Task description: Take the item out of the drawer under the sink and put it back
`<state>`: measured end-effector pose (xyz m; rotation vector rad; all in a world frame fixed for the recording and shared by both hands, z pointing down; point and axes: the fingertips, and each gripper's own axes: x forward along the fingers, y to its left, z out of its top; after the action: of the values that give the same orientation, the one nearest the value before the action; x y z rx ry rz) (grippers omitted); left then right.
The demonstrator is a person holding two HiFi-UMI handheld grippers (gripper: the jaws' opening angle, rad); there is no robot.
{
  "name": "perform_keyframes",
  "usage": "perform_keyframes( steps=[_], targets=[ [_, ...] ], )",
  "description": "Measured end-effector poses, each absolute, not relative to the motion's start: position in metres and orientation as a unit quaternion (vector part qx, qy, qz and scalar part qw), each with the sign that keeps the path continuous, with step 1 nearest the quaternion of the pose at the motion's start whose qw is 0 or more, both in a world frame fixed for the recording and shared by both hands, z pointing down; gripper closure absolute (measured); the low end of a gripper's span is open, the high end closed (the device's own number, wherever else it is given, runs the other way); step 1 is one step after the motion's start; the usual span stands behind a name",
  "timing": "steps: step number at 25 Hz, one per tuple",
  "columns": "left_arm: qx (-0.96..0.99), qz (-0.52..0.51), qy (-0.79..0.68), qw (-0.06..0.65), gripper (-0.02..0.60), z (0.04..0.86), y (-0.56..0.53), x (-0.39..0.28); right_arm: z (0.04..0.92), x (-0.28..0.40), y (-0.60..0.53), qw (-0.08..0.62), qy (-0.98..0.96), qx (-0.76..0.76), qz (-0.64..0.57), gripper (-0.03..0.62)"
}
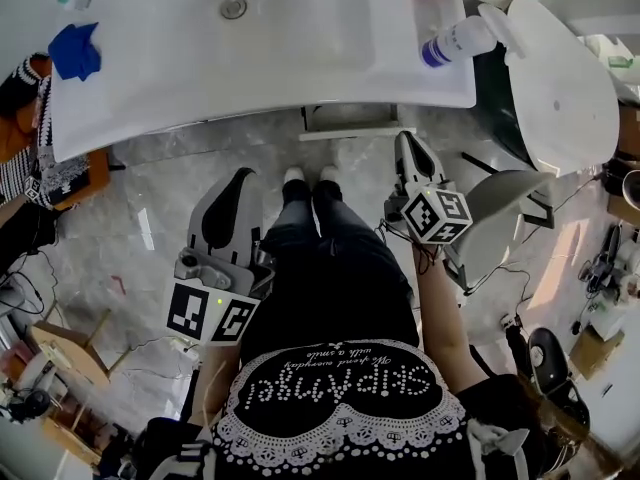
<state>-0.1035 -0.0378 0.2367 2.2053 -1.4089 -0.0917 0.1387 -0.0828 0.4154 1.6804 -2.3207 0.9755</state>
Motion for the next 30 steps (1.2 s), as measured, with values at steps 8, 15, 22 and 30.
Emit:
perform_keyframes(
  steps=[8, 15, 22, 30],
  targets=[
    [0.801, -0.014, -0.546, 0.247, 0.577, 0.231, -0.037, -0.116, 0.383, 0.136, -0.039, 0.077, -0.782, 0.532, 0.315, 0.576],
    [0.732, -0.011, -0.651, 0.198, 0.577, 0.206, -0.049, -0.202, 0.35, 0.136, -0.033, 0.097, -0.782, 0.541, 0.294, 0.576],
    [0.718, 0.008, -0.675, 0.17, 0.577, 0.195, -0.046, -0.237, 0.309, 0.107, -0.036, 0.076, -0.815, 0.511, 0.263, 0.576],
    [0.734, -0.009, -0.656, 0.174, 0.577, 0.189, -0.041, -0.228, 0.303, 0.077, -0.026, 0.093, -0.835, 0.484, 0.245, 0.577]
  ],
)
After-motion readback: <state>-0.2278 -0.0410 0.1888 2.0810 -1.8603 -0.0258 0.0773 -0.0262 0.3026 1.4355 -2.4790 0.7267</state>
